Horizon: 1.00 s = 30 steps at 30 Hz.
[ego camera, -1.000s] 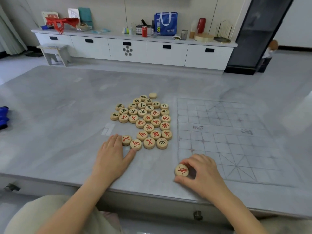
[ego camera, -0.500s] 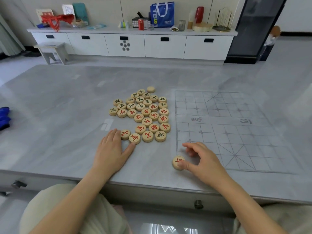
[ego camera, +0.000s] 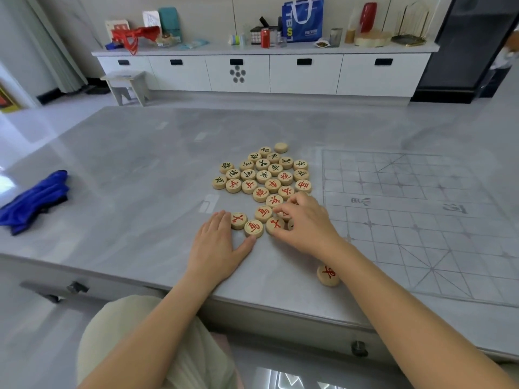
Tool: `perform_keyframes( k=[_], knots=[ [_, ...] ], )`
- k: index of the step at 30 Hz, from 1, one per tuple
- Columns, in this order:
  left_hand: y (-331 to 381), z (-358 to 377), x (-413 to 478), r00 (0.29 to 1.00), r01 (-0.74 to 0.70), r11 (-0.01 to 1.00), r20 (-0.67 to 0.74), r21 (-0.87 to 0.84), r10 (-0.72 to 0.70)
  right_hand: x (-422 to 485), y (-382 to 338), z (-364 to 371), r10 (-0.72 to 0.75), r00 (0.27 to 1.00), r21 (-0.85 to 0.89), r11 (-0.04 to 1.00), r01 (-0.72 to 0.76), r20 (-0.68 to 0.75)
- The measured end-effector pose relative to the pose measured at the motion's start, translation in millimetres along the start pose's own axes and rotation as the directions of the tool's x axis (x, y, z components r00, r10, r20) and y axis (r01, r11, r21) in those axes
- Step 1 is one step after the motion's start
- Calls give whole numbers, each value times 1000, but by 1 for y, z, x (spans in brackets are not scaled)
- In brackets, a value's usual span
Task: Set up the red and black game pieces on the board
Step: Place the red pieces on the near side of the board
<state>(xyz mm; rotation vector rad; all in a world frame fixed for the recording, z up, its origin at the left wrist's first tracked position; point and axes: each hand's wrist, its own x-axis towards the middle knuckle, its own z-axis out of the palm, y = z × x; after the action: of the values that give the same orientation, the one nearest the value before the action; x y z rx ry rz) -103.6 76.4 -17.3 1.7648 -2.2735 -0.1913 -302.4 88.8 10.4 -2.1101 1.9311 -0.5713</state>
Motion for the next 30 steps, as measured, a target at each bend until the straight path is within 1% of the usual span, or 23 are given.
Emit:
perform_keyframes(
  k=[4,9,11,13,15,17,18,20,23,25,27,30],
  knots=[
    [-1,1,0,1000,-7,1000,-16,-3,7,25,-13,7,7,1000,-83,997,-8,-7],
    [-2,4,1,1000,-8,1000,-14,-8,8,45,-21,10,94,993,-161,984,-80,78],
    [-3,4,2,1000,-7,1000,-17,-12,7,48,-23,9,107,992,-220,972,-88,73],
    [-3,5,2,1000,-7,1000,-20,-12,7,50,-26,8,87,995,-265,962,-71,49],
    [-4,5,2,1000,-8,1000,-17,-13,8,46,-26,6,46,998,-214,975,-53,-36],
    [-4,4,2,1000,-11,1000,-14,-13,11,32,-18,-5,37,989,-72,996,-47,-140],
    [-4,3,2,1000,-15,1000,-12,-10,15,21,-11,-13,49,984,-3,999,-51,-169],
    [-6,3,2,1000,-18,1000,-8,1,18,-5,12,-29,102,979,92,992,-87,-177],
    [-7,4,2,1000,-24,999,11,23,23,-54,56,-54,244,960,214,954,-211,-141],
    [-7,4,1,999,-33,999,21,26,33,-84,75,-65,304,950,240,929,-281,-64],
    [-6,4,2,999,-42,999,24,29,41,-108,81,-69,302,953,207,932,-299,16],
    [-5,4,2,999,-30,999,23,36,29,-129,75,-59,233,969,142,960,-243,80]
  ],
)
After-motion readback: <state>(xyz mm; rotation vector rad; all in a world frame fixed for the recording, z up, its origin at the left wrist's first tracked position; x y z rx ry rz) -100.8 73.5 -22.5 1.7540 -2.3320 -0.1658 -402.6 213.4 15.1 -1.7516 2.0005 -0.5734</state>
